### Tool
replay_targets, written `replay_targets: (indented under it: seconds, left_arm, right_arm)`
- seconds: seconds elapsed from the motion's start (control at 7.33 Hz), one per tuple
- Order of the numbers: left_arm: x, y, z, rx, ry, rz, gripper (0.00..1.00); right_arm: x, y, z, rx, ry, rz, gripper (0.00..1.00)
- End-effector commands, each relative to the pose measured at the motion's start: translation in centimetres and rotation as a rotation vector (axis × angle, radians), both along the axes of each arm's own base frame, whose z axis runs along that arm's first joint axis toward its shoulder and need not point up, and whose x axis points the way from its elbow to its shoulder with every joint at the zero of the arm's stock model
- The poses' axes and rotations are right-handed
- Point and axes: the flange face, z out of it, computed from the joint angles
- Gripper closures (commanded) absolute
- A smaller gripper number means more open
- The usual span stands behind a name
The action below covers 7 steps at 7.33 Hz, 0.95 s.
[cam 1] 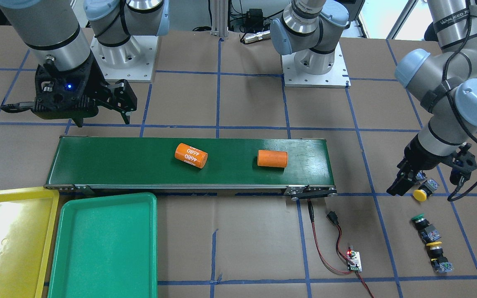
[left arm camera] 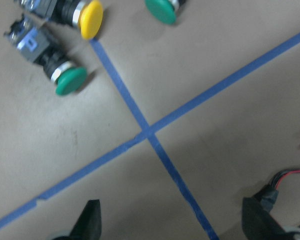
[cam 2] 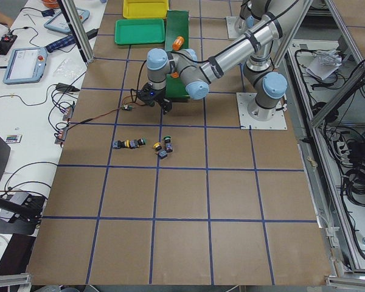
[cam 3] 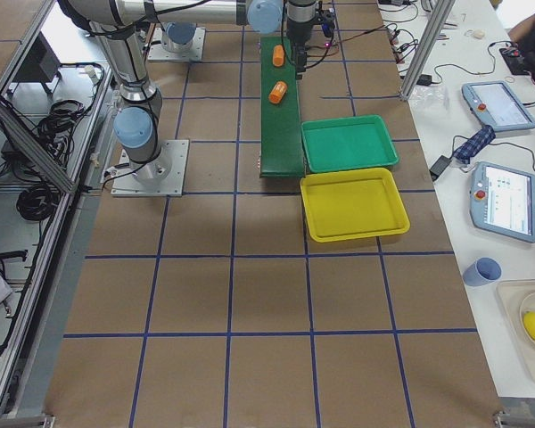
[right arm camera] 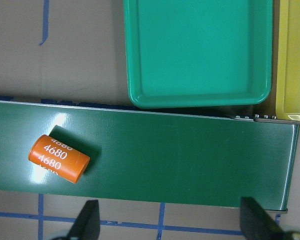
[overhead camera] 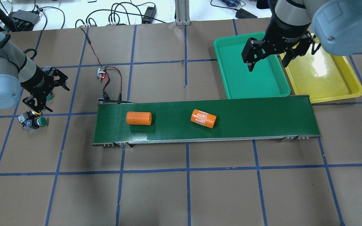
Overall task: Sort buttons by color to trays
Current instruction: 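Move the left gripper to a green-capped push button in the pile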
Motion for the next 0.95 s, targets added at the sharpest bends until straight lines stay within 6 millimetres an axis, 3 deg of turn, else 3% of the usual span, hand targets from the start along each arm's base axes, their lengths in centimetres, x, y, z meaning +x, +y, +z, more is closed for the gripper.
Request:
replay_targets:
  seconds: [0.0,0.27,0.55,0.82]
  left_arm:
    - [6.2,-1.5,-2.0,-0.011,-0.015,-0.159,0.00]
    - [10.2,-6.5,-2.4,-0.025,-0.069,-0.402,0.00]
    - [12.3,-8.5,-5.4,0.007,-0.074,-0.615,0.00]
    - [12.7,-9.4,-8.8,0.025,-0.046,-0.621,0.00]
  right_arm:
    - [0.1,0.0,0.0,0.001,-0.002,0.002,0.00]
    - [0.1,0.0,-0.1,0.004,0.000,0.001,0.00]
    - [0.1,0.0,0.0,-0.006,-0.005,0.004,0.00]
    - [0.1,-0.2,0.0,-0.006,-0.005,0.005,0.00]
